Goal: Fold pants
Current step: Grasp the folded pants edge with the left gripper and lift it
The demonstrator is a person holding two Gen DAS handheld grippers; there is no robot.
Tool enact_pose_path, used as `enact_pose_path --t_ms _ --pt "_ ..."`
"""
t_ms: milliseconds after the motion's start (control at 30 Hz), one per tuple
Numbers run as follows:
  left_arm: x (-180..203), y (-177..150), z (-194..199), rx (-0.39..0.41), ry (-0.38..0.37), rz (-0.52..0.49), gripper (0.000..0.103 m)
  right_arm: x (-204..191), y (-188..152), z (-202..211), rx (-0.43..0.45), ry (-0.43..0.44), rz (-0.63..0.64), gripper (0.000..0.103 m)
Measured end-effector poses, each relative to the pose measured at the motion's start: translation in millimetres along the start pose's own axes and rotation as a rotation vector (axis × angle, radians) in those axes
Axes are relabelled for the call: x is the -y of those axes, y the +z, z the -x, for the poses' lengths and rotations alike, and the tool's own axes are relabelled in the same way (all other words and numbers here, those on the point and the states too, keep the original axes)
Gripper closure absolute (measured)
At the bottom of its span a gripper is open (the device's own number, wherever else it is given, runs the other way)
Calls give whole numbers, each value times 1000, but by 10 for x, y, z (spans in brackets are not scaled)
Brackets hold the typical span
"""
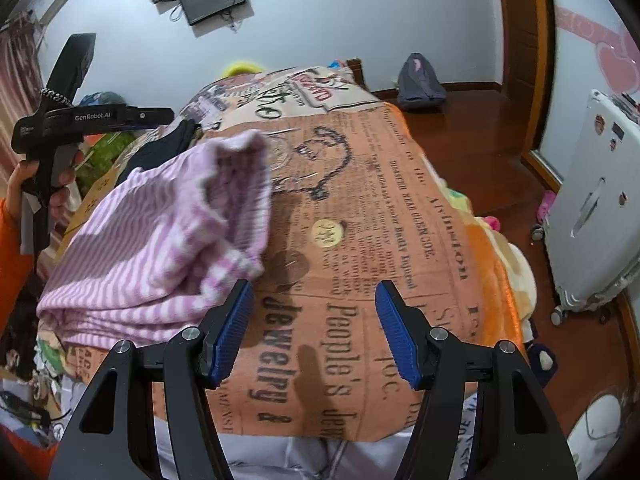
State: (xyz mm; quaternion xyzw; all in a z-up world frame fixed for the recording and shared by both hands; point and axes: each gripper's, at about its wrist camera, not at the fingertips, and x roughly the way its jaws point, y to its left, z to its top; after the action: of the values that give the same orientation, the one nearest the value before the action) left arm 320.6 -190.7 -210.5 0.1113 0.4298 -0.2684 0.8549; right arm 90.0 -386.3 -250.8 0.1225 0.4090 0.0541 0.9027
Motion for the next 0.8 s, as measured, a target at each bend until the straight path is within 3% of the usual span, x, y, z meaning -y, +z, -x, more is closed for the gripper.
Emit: enact_pose_path --t_ms 200,333,567,800 --pt "-614 -497 96 -86 116 74 49 -351 -57 -23 -33 61 67 43" --pt "-850 -913 156 -133 81 155 49 -587 -111 -159 -76 109 109 42" --pt "-763 -1344 257 -93 91 147 42 -634 -82 -563 -119 87 120 41" --pt "-633 -1564 273 -67 84 240 42 -509 89 -711 -119 33 177 39"
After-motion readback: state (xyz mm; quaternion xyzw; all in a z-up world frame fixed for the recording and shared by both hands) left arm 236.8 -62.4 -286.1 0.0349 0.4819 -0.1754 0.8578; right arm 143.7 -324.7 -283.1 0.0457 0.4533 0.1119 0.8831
